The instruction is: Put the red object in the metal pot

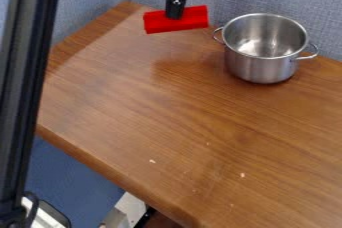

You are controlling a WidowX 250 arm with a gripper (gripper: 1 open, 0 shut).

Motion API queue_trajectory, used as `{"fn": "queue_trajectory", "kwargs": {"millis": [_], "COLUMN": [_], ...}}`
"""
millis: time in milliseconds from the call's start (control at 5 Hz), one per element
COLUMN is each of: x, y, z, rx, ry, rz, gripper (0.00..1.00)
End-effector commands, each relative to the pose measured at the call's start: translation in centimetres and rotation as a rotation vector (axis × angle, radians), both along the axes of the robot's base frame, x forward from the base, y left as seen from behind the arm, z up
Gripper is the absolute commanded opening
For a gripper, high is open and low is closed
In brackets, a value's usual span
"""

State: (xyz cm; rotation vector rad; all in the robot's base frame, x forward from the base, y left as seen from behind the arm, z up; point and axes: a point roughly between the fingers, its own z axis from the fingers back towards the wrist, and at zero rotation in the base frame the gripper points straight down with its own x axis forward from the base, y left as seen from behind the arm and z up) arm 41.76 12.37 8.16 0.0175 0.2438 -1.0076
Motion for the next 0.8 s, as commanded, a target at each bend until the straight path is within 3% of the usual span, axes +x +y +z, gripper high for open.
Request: {"fn": "queue_trajectory", "kwargs": {"millis": [0, 400, 600], "x": [0.4, -1.0, -0.2], "y": [-0.3, -3.3, -2.9], "z": [3.7, 6.9, 6.6], "rx": [0.032, 0.023, 0.024], "ry": [-0.087, -0.146, -0.138], "rz": [-0.046, -0.140, -0.135], "gripper": [0.00, 0.00, 0.00]}}
